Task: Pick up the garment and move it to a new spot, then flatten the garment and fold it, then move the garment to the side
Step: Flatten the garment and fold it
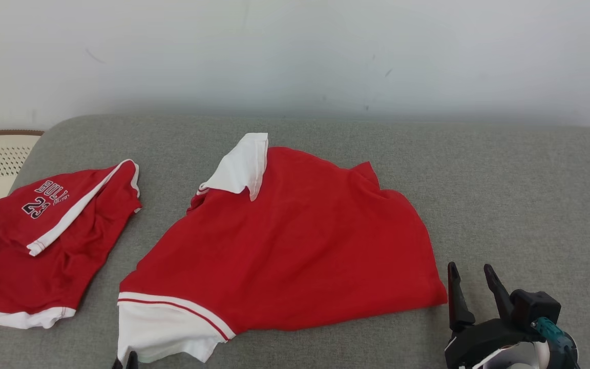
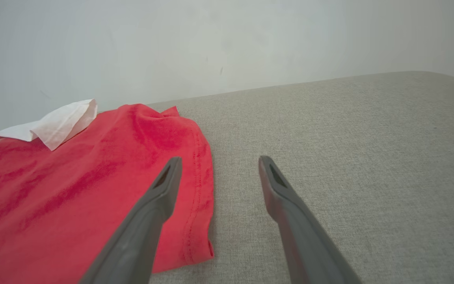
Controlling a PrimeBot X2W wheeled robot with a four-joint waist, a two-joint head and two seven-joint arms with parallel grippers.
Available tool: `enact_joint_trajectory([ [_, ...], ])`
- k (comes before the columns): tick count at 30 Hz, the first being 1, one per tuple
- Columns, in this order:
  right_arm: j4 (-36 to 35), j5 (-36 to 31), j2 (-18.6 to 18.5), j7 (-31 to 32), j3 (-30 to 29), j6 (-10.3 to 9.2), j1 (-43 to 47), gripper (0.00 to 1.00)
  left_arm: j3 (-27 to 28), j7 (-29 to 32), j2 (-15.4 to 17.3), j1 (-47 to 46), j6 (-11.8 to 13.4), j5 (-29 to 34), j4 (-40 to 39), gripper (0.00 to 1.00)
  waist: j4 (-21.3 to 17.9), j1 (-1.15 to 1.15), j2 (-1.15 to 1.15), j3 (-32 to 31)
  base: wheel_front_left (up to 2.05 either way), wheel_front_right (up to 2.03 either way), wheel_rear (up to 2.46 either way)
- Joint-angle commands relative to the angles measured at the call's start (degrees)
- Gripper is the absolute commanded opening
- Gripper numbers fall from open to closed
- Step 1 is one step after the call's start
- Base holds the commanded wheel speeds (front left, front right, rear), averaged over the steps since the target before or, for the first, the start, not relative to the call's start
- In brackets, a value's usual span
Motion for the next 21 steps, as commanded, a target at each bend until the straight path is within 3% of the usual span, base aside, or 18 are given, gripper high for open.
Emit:
enact_joint_trajectory([
  [1, 0.13, 0.22, -0.02, -0.18, 0.19, 0.03, 0.39, 1.0, 0.21, -0.56, -0.08, -0.13, 0.0, 0.34, 0.1, 1.0, -0.09, 0.0, 0.0, 0.04, 0.0, 0.0, 0.0],
  [9, 0.63, 0.56, -0.53, 0.53, 0.2, 0.03, 0.55, 1.0, 2.05, -1.46, -0.92, -1.01, 0.26, 1.91, -2.26, 1.0, -0.04, 0.0, 0.0, 0.3, 0.0, 0.0, 0.0],
  [21, 4.56, 4.3, -1.07, 5.45, 3.58, 0.03, -0.32, 1.0, 4.71, -1.5, -3.84, -1.08, -1.94, 5.33, -6.26, 1.0, 1.15, 0.0, 0.0, 0.16, 0.0, 0.0, 0.0],
])
